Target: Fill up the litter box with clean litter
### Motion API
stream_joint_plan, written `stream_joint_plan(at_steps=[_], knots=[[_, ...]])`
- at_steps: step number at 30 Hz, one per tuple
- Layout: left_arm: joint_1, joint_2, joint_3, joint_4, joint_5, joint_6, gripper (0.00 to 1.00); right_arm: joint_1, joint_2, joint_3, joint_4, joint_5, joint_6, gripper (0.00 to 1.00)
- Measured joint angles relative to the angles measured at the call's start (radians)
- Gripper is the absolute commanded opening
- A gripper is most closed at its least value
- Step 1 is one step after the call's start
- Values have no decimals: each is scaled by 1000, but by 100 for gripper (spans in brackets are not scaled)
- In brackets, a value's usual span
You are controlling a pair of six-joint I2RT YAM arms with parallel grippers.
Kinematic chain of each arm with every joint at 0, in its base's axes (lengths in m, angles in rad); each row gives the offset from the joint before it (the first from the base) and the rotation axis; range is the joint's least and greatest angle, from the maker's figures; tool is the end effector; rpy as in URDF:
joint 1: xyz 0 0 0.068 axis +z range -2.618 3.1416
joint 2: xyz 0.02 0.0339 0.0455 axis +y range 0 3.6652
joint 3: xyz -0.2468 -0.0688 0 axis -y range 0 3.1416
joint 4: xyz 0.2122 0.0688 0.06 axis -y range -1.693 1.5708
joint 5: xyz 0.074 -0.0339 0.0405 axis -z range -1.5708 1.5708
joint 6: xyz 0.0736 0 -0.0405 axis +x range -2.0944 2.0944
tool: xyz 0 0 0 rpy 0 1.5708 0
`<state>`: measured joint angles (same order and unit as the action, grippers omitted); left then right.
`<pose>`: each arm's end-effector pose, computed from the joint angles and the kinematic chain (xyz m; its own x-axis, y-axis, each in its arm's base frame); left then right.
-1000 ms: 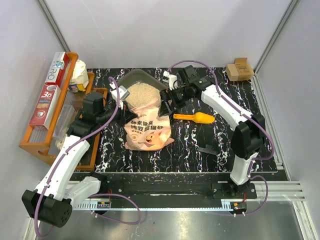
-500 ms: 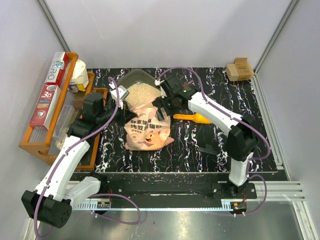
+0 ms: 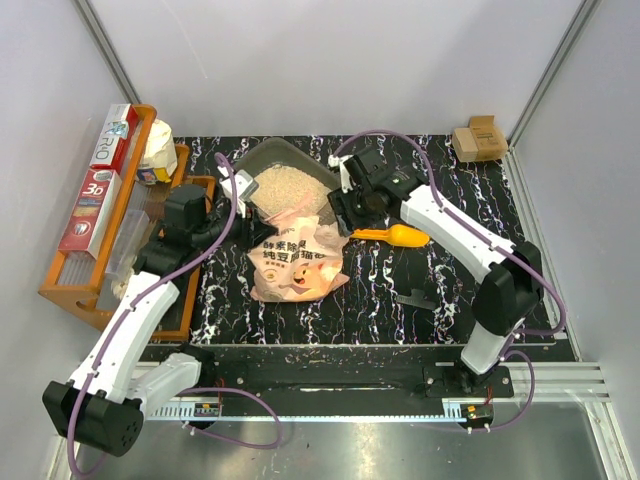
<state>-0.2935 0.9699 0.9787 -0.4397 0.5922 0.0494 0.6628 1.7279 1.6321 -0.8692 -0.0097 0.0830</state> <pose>0.1938 -0.1015 0.3225 -0.3635 0.1527 -0.9190 0.7444 0.6408 -0.1880 0.2830 0.2218 0.2754 -0.6971 -0.4390 -0.5668 -0.5638 0.8241 0.0552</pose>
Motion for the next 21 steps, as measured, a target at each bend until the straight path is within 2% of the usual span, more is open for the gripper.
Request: stream_joint_plan(at_steps=[1, 4, 5, 9, 11, 12, 14, 15, 21], knots=[[0, 0, 0, 16, 17, 3, 38, 0, 5, 0, 0, -32, -10, 59], [-3, 3, 0, 53, 69, 19, 52, 0, 25, 0, 0, -111, -51, 43], [-6, 8, 1, 59, 86, 29, 53, 0, 30, 1, 0, -126, -63, 30], [-15, 71, 24, 53, 125, 87, 52, 0, 42, 6, -2, -190, -104, 0], [-19, 132, 58, 31, 139, 122, 45, 0, 42, 14, -2, -200, -120, 0], [-19, 165, 78, 18, 142, 141, 31, 0, 42, 19, -2, -203, -126, 0], [-20, 213, 109, -4, 145, 177, 14, 0, 43, 33, -3, -207, -140, 0], [-20, 227, 120, -14, 146, 189, 0, 1, 45, 42, -3, -206, -149, 0], [-20, 228, 148, -53, 129, 239, 0, 3, 64, 103, -10, -179, -210, 0]])
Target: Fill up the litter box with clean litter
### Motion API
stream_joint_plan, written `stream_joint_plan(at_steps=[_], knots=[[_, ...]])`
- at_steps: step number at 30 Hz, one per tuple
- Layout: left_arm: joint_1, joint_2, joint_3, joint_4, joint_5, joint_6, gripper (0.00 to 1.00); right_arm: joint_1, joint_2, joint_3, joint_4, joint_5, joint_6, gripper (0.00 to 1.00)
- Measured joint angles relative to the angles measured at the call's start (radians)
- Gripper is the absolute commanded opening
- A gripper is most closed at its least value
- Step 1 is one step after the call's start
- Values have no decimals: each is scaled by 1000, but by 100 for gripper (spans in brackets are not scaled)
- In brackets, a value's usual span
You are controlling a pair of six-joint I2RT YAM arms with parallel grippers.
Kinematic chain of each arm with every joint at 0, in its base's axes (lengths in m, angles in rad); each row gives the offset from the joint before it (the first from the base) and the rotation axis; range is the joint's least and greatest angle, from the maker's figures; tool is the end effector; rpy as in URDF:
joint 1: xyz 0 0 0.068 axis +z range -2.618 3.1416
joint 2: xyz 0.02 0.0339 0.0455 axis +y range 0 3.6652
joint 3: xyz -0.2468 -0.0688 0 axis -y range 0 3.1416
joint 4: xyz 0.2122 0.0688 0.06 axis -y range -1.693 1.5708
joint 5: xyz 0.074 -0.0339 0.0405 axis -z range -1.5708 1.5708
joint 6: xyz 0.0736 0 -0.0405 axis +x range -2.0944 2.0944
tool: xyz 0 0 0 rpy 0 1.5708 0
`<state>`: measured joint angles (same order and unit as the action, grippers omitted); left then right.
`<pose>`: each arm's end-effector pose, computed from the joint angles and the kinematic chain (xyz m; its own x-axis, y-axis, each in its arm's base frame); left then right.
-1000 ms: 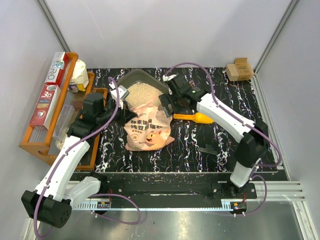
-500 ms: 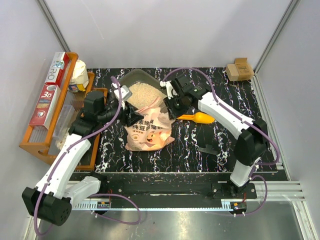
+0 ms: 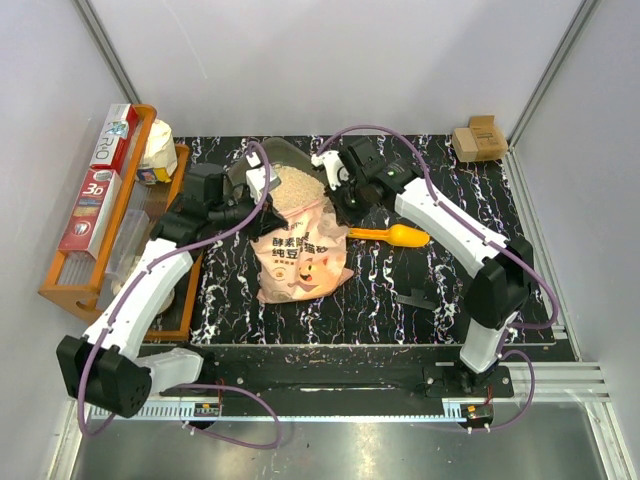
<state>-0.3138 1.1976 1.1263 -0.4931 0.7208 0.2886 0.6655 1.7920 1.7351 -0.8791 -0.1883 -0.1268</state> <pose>0.2277 -0.1250 0.3189 -0.2708 0.3127 -0.9104 0.8756 0.4730 -0.0980 0.2874 0.2431 0.2843 -0.5405 -0.5822 -0.6073 -0.7684 0.6356 0.0745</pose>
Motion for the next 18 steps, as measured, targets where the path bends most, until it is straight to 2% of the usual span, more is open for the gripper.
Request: stream_joint_plan(at_steps=[9, 18], knots=[[-11, -212, -92, -37, -55, 11, 0, -5, -8, -19, -8, 67, -89, 0], [-14, -235, -118, -15, -62, -16, 0, -3, -6, 18, -68, 93, -117, 0]])
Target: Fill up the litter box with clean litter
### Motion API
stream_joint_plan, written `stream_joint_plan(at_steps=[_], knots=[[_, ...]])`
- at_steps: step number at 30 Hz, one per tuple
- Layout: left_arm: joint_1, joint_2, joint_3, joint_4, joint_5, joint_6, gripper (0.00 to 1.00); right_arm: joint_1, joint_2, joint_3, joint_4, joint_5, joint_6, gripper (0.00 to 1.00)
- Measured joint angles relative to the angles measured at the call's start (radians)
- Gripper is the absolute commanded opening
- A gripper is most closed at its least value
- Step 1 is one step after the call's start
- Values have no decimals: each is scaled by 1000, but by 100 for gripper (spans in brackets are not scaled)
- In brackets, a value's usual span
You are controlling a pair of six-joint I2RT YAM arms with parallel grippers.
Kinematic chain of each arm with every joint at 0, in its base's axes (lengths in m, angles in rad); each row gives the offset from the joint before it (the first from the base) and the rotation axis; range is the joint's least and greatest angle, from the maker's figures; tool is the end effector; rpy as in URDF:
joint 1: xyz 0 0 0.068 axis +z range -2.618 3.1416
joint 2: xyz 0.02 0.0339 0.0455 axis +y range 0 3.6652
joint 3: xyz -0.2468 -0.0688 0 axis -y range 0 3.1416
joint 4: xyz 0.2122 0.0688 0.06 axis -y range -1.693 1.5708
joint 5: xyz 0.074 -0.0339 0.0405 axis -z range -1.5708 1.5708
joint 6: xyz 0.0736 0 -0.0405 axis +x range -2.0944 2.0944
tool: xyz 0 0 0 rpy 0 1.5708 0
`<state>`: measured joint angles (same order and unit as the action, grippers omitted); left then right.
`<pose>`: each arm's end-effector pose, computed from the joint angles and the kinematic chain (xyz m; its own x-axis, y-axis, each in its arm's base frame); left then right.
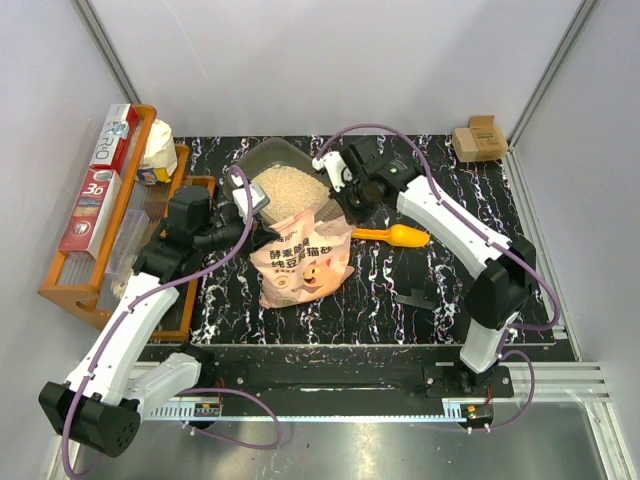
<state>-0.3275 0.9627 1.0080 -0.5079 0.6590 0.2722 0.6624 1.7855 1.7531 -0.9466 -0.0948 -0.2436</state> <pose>0.1811 -0.1091 0.3266 -0.1991 0.2921 -0.9354 0.8583 0.5126 -0.0226 0.2865 0.2323 0.2855 -0.4774 -0.6769 -0.5603 -0.7924 0.6072 -0.0583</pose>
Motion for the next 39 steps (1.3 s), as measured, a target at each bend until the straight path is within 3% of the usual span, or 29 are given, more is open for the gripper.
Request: stream_joint_plan(at_steps=[2, 3, 4, 5, 7, 9, 28, 33, 39], knots=[[0, -1, 0, 6, -2, -11, 0, -2, 7, 41, -32, -1, 2, 1], [0, -2, 0, 9, -2, -15, 0, -5, 14, 72, -47, -2, 5, 7], [0, -2, 0, 13, -2, -20, 0, -6, 19, 97, -53, -4, 13, 32], [0, -3, 0, 14, -2, -27, 0, -10, 21, 113, -55, -3, 18, 43], [0, -3, -1, 13, -2, -43, 0, -16, 21, 136, -52, -4, 32, 62], [0, -3, -1, 13, -4, -65, 0, -16, 20, 138, -47, -2, 42, 68], [2, -3, -21, 50, -5, -154, 0, 6, 26, 77, -54, -97, 245, 75], [2, -3, -21, 53, -4, -165, 0, 6, 34, 82, -55, -116, 275, 84], [2, -3, -23, 55, -4, -172, 0, 8, 102, 96, -61, -24, 372, 95]])
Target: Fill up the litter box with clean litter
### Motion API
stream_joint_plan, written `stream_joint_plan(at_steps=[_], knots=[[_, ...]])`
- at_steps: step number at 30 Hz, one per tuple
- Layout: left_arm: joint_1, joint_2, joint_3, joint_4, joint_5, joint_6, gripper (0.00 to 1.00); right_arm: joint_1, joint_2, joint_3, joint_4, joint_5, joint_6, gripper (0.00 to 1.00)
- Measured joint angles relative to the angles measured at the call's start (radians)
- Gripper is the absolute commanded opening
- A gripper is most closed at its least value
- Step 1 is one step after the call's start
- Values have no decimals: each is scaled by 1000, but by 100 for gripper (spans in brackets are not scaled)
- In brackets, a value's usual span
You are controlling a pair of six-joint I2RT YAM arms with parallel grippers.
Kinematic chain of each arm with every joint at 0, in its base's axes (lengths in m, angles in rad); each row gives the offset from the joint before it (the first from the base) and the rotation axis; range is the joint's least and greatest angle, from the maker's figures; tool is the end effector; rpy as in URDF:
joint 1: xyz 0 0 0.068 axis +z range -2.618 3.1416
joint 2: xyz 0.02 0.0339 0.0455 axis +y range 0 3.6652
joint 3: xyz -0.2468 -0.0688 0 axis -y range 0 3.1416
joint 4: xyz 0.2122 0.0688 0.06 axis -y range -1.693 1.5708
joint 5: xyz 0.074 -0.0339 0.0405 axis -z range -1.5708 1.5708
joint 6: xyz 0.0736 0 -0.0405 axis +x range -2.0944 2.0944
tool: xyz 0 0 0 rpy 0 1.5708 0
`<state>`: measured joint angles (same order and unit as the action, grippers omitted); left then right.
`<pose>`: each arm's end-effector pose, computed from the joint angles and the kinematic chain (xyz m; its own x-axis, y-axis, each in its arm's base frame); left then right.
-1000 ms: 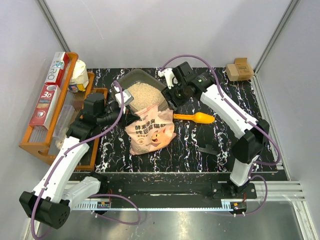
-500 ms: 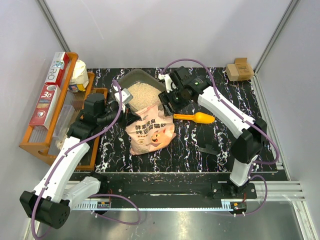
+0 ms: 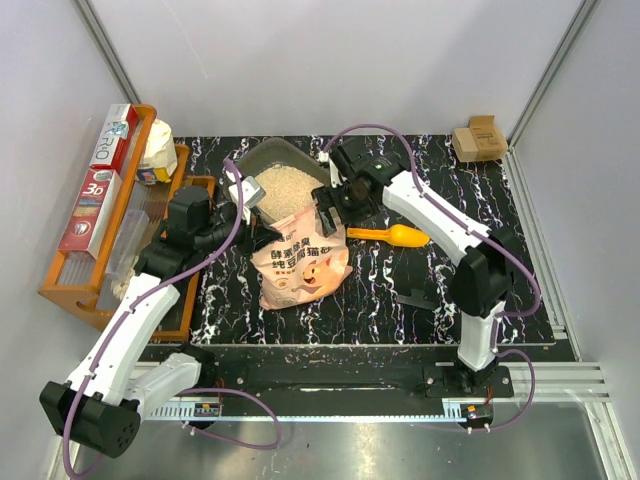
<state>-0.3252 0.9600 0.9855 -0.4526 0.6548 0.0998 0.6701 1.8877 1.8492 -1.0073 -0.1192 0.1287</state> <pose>0.1842 -0.1094 0.3262 -0.3130 0.1889 -0.9308 0.8139 0.5585 -0.1603 0.2963 0.2460 0.2725 -0.7577 -0.4379 -0.4839 -0.5708 0.8040 0.1664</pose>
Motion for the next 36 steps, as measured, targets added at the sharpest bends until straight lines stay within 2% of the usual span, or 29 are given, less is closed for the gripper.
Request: stream_joint_plan(at_steps=[4, 11, 18, 23, 30, 31, 34, 35, 36], knots=[[0, -1, -6, 9, -2, 0, 0, 5, 30, 0, -23, 82, 45, 99], [0, -3, -9, 15, -10, 0, 0, 17, 10, 33, -104, 238, 97, 97], [-1, -3, -9, 15, -12, 4, 0, 6, -110, -169, -109, 302, 129, 95], [-6, -2, -9, 19, -13, 4, 0, -62, -116, -192, -87, 211, 125, 81], [-4, 3, -11, 29, -31, 4, 0, -104, -114, -124, -89, 3, -45, 86], [-3, 3, -11, 29, -33, 4, 2, -108, -114, -105, -93, -15, -68, 87], [-1, 4, -11, 31, -39, 3, 24, -110, -108, -21, -111, -52, -122, 95], [0, 4, -11, 33, -39, 2, 40, -110, -105, 16, -120, -63, -139, 100], [0, 4, -11, 40, -39, 3, 49, -110, -101, 47, -126, -71, -151, 100]])
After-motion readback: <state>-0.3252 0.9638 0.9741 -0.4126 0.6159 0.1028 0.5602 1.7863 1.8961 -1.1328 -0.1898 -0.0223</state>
